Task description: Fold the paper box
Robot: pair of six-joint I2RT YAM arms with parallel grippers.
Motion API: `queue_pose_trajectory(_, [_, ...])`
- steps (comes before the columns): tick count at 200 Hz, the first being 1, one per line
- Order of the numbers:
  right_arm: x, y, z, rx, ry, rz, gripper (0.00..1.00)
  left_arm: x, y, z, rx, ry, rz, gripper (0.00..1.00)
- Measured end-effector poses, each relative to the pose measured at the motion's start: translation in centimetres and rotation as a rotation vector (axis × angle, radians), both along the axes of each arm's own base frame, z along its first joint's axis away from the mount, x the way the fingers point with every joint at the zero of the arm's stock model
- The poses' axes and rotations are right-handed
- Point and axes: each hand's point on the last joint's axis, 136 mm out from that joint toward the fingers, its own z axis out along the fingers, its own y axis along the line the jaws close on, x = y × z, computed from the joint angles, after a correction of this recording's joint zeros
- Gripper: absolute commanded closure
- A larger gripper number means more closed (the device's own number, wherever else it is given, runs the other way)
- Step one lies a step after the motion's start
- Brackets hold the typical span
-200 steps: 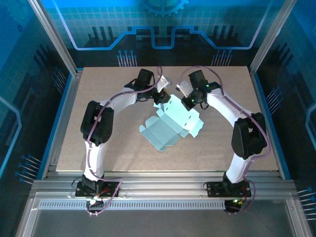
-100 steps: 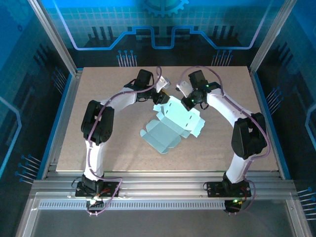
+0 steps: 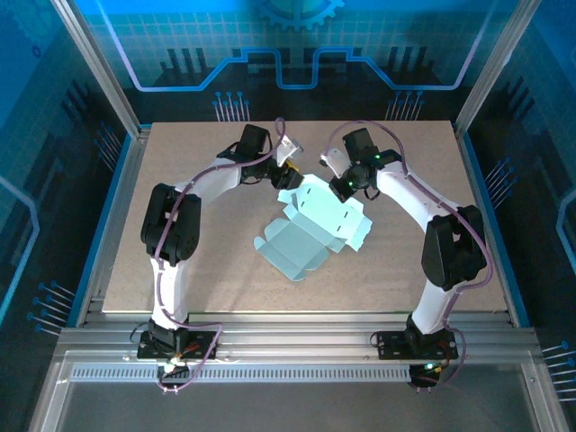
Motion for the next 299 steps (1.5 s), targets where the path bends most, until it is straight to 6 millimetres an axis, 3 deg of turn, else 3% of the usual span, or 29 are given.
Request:
queue_pose_trajectory(34, [0.0, 0.0, 0.0, 0.001, 0.0, 0.001, 1.0, -0.1, -0.2, 0.2, -0.006, 0.017, -0.011, 0.48])
queue_pose_trajectory(64, [0.0, 0.1, 0.0, 0.004, 0.002, 0.003, 1.0, 1.1, -0.8, 0.6, -0.021, 0.007, -0.022, 0.59])
queue_pose_trajectory(108, [-0.1, 0.1, 0.0, 0.006, 0.003, 0.004, 1.0, 1.4, -1.5, -1.1, -0.025, 0.068, -0.043, 0.66])
queue_pose_trajectory(158, [-0.1, 0.1, 0.0, 0.007, 0.003, 0.004, 1.0, 0.6, -1.5, -1.7, -0.023, 0.107, -0.066, 0.92])
queue_pose_trajectory(185, [-0.1, 0.1, 0.0, 0.007, 0.004, 0.004, 1.0, 0.5, -1.5, -1.8, -0.022, 0.105, -0.071, 1.0])
queue_pose_trajectory(228, [-0.5, 0.4, -0.1, -0.003, 0.011, 0.013, 1.0, -0.3, -1.6, -3.0, -0.019, 0.107, -0.075, 1.0])
queue_pose_trajectory(266, [-1.2, 0.6, -0.6, 0.006, 0.03, 0.017, 0.73, -2.1, -1.6, -3.6, 0.018, 0.022, -0.058, 1.0])
queue_pose_trajectory(299, [-2.0, 1.1, 0.7, 0.083, 0.028, 0.007, 0.64, -2.8, -2.1, -3.5, 0.026, -0.071, -0.037, 1.0])
